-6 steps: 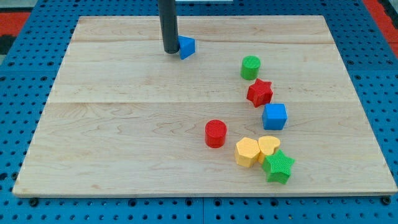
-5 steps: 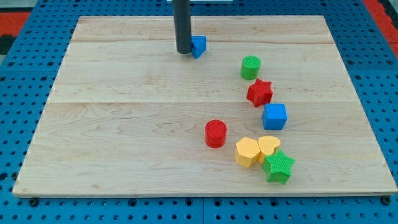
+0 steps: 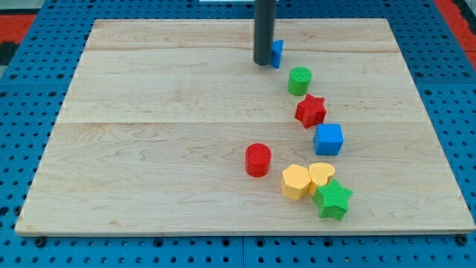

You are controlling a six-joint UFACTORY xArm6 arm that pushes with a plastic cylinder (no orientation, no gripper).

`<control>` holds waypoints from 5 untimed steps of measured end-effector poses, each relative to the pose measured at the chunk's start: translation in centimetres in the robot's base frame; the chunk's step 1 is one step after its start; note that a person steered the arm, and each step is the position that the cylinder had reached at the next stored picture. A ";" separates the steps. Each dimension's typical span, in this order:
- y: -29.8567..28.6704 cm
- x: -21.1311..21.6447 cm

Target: Push the blue triangle with the red circle to the center of the board

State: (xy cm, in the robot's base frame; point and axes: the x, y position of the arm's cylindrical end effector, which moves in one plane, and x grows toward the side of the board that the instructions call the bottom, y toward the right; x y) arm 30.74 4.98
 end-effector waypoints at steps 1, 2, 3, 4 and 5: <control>-1.4 -0.8; -5.0 -4.5; -1.1 -4.6; 2.6 -2.8; 3.5 -2.9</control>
